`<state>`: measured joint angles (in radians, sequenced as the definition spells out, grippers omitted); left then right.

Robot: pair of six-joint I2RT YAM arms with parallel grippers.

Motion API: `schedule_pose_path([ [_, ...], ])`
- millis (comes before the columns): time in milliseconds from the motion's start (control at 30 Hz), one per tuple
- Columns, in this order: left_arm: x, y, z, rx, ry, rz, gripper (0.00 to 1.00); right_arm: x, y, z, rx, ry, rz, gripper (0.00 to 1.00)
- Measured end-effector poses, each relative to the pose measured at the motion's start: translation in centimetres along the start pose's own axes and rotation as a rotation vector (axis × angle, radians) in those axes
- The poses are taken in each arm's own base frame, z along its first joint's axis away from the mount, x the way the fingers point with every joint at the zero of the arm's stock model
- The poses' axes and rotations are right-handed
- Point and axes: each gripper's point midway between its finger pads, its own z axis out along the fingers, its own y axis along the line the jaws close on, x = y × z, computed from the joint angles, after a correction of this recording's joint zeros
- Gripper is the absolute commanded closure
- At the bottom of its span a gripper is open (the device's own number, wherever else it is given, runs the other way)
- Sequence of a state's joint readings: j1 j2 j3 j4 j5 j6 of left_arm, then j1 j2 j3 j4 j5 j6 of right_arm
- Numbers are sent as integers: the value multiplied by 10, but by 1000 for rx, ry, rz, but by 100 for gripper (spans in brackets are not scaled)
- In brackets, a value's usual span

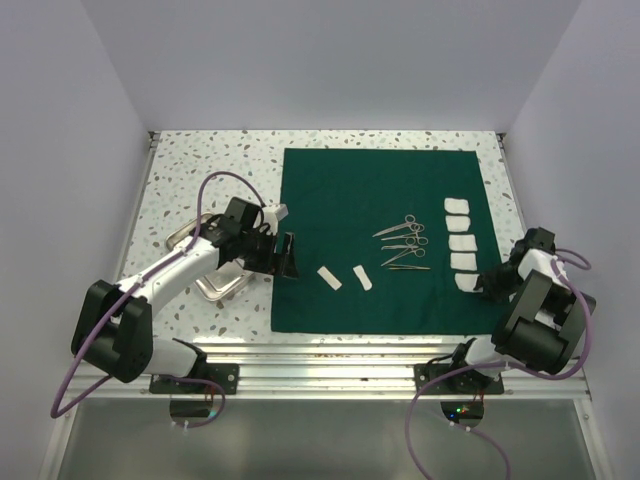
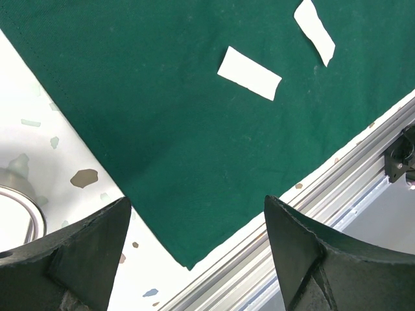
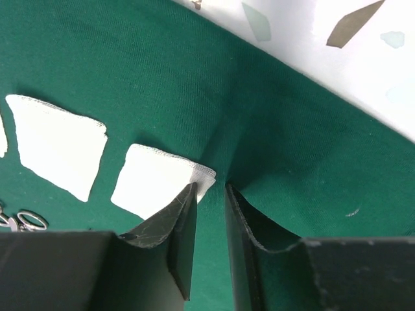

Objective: Prepare the surgical pack

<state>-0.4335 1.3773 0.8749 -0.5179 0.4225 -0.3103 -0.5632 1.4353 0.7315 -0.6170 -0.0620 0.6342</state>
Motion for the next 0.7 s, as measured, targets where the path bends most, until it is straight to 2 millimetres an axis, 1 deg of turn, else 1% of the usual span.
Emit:
schedule_pose_path([
  [367,0,0,0,0,0,0,12,-6,-2,0,24,-9,-6,77],
  [600,0,0,0,0,1,0,12,-10,1,0,20,-18,-10,69],
  [700,0,0,0,0,1,0,12,-10,1,1,21,-14,-10,69],
])
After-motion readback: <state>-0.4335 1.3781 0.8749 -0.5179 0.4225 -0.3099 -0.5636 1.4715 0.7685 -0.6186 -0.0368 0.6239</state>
